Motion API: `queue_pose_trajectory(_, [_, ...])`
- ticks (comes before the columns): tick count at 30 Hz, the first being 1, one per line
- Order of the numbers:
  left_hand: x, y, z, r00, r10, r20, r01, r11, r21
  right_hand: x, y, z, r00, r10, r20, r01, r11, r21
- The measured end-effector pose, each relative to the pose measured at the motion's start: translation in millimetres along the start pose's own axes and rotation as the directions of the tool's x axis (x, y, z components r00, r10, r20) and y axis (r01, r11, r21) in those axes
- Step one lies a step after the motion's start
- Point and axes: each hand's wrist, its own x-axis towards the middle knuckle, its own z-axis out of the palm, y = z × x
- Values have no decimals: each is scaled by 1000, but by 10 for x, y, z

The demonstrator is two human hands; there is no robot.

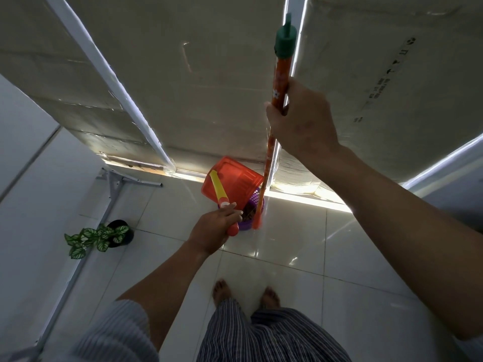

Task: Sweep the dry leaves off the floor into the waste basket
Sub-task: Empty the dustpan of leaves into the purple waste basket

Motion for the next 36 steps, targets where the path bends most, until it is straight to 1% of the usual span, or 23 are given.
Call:
queue_pose_trajectory(2, [-13,6,12,1000,11,13,-11,1000,9,0,12,-3,1000,1,7,-1,1000,-4])
queue_pose_trajectory(6, [-25,30,25,994,75,85,-79,995,53,0,27,15,1000,7,15,-7,1000,-6])
queue_pose_trajectory(8, [-1,8,-2,993,75,87,-80,995,52,-5,25,17,1000,6,17,-6,1000,-2])
queue_pose_trajectory(10, [32,-53,-55,997,38,62,-39,999,19,-15,29,4,1000,6,9,-6,1000,-5])
queue_pose_trajectory(13, [76,-177,-182,999,-28,-27,26,997,-79,-33,28,-29,1000,2,-17,-2,1000,4])
queue_pose_trajectory(18, [127,-316,-439,977,-169,-133,144,974,-174,-27,-90,-70,999,-20,-28,20,1000,-1])
queue_pose_trajectory(21, [83,-388,-553,934,-295,-200,236,932,-275,-11,-234,-82,997,-70,-44,70,997,16])
queue_pose_trajectory(23, [21,-421,-667,880,-400,-255,311,893,-326,-4,-369,-95,993,-104,-61,105,994,14])
queue_pose_trajectory(25, [-77,-457,-806,829,-473,-297,370,864,-341,-4,-529,-109,988,-138,-71,139,990,14])
queue_pose_trajectory(29, [-446,-562,-1063,774,-544,-323,443,831,-336,-80,-925,-89,980,-186,-72,188,982,32])
queue_pose_trajectory(31, [-704,-595,-1165,748,-577,-328,482,812,-329,-182,-1145,-38,977,-210,-44,212,976,46])
queue_pose_trajectory(34, [-1149,-600,-1303,681,-644,-349,532,762,-369,-394,-1458,85,966,-259,2,258,963,79])
queue_pose_trajectory(36, [-1470,-606,-1376,648,-675,-352,557,736,-385,-554,-1657,171,957,-288,37,283,954,98])
